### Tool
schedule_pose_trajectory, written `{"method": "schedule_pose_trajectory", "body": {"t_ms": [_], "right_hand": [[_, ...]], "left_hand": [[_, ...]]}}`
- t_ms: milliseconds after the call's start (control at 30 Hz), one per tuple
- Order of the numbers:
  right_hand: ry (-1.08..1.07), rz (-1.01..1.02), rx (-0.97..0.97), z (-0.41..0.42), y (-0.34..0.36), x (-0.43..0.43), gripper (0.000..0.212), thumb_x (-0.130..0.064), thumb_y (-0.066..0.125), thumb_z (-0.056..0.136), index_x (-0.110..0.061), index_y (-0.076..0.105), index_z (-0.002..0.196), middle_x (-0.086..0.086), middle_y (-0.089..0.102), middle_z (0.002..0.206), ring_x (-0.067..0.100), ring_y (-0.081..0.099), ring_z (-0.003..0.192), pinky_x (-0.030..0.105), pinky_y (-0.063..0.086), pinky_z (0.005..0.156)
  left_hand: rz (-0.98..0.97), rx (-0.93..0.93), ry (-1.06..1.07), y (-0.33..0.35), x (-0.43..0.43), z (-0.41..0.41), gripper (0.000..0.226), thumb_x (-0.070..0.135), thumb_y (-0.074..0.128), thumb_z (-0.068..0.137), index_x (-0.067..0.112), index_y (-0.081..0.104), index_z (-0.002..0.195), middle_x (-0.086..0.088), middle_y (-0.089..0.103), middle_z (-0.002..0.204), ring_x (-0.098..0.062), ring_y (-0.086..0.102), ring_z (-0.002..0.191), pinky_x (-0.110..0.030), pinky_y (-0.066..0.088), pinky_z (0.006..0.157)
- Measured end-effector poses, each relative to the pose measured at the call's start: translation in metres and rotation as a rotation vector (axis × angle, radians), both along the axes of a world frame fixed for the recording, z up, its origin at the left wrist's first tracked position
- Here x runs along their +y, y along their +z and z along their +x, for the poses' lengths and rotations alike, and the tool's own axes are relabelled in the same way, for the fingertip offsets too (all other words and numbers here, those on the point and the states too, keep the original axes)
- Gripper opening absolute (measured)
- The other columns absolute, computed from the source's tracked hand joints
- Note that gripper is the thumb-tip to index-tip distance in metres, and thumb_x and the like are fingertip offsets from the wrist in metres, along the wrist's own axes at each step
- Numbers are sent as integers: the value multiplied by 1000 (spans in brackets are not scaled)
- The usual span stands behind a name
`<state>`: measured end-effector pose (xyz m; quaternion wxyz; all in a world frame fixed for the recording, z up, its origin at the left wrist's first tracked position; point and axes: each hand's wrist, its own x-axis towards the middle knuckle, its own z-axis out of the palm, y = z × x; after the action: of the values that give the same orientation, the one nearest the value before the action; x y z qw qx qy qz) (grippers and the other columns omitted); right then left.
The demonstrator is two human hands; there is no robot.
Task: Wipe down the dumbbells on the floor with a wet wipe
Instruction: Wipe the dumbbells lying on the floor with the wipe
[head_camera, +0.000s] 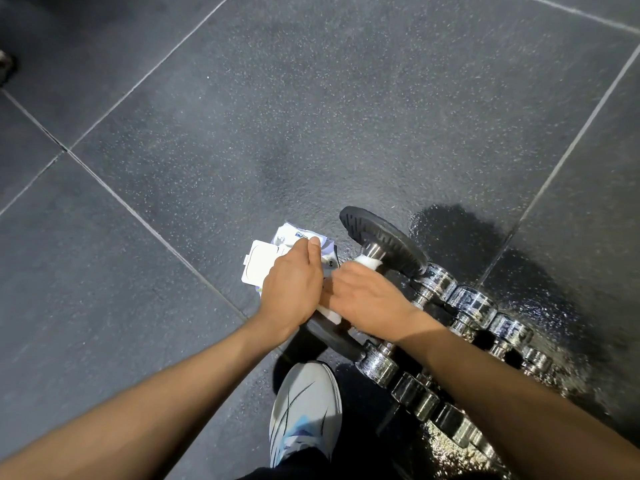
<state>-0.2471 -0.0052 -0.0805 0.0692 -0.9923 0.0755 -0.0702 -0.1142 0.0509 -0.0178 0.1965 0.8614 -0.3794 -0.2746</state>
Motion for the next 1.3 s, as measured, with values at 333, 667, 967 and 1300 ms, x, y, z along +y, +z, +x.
{"method": "schedule_pose_trajectory", "body": {"t_ms": [333, 667, 967, 1300], "right_hand": [[5, -108, 116, 18, 10, 12, 12, 3, 61, 69, -8, 66, 71, 8, 62, 61, 26, 58, 60, 35, 45, 64], [80, 39, 817, 55, 46, -4, 28, -20, 60, 92, -20, 65, 120, 4, 64, 124, 24, 62, 110, 32, 37, 77], [-60, -161, 96, 16, 6, 12, 14, 2, 61, 72, -6, 67, 81, 9, 62, 64, 27, 57, 64, 37, 49, 67], [-59, 5, 605, 37, 44, -19, 26, -16, 59, 94, -20, 66, 118, 0, 70, 111, 24, 63, 109, 35, 40, 95]], "left_hand": [[18, -16, -12, 1, 0, -1, 36, 42, 27, 111, 21, 50, 93, -19, 70, 104, -41, 60, 98, -40, 37, 76], [-2, -13, 15, -1, 0, -2, 39, 43, 29, 110, 19, 53, 91, -17, 70, 103, -41, 60, 97, -43, 43, 79], [-9, -22, 16, -1, 0, -1, 39, 41, 29, 111, 18, 50, 88, -18, 69, 99, -41, 60, 93, -40, 36, 73], [-31, 4, 64, 1, -1, 3, 44, 43, 30, 110, 22, 42, 73, -12, 66, 85, -39, 58, 84, -43, 42, 72]]}}
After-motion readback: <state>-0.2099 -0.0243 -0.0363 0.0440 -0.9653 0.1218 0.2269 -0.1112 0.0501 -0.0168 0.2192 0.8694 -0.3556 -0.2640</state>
